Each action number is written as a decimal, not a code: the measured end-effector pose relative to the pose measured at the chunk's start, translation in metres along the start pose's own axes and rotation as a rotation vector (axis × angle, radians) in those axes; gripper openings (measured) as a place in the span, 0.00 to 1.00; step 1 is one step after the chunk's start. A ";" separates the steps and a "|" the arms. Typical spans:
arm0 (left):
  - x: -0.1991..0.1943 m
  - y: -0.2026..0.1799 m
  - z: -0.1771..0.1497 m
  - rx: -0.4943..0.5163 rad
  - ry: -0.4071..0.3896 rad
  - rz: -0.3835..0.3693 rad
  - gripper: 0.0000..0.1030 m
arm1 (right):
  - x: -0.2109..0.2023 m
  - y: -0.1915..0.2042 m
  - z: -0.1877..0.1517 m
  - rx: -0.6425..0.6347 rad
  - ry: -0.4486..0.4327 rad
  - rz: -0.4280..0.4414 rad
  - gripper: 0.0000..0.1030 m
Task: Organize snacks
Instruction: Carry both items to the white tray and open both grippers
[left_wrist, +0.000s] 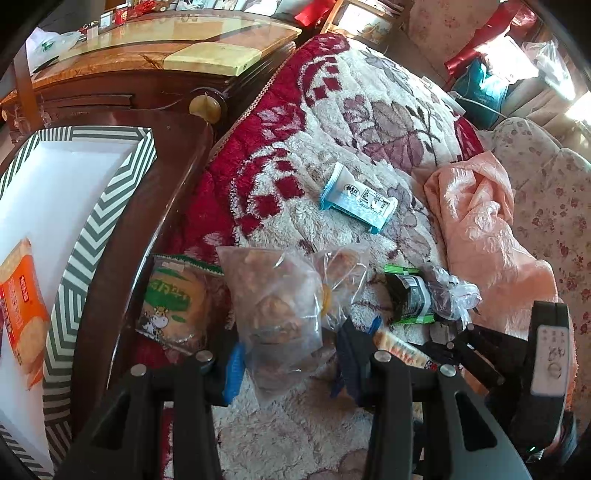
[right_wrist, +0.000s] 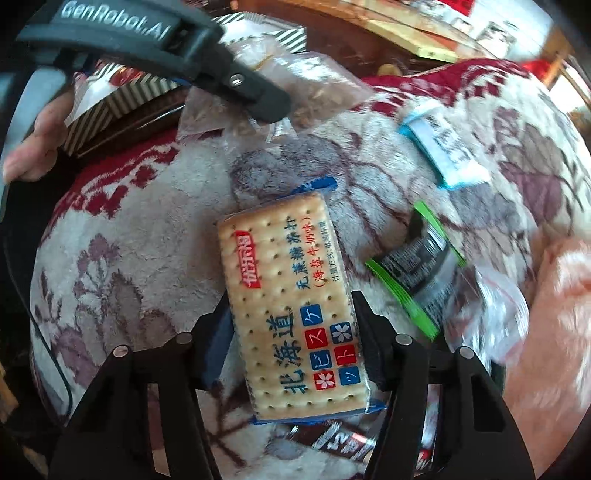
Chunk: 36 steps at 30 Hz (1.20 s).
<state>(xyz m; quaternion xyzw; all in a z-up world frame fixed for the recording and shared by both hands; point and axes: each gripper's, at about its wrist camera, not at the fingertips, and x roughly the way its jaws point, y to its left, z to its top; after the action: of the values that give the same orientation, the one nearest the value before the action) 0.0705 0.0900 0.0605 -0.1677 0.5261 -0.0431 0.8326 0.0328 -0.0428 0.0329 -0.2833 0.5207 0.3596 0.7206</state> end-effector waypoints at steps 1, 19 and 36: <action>-0.002 0.000 -0.002 -0.001 -0.003 -0.003 0.44 | -0.004 -0.002 -0.002 0.041 -0.018 0.007 0.56; -0.050 0.012 -0.026 0.013 -0.082 0.049 0.44 | -0.042 0.026 -0.012 0.336 -0.201 0.035 0.54; -0.093 0.068 -0.038 -0.050 -0.159 0.131 0.44 | -0.042 0.068 0.046 0.308 -0.235 0.066 0.54</action>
<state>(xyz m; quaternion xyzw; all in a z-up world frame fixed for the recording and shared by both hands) -0.0118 0.1679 0.1040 -0.1564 0.4693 0.0381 0.8683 -0.0061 0.0230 0.0846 -0.1085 0.4910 0.3299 0.7989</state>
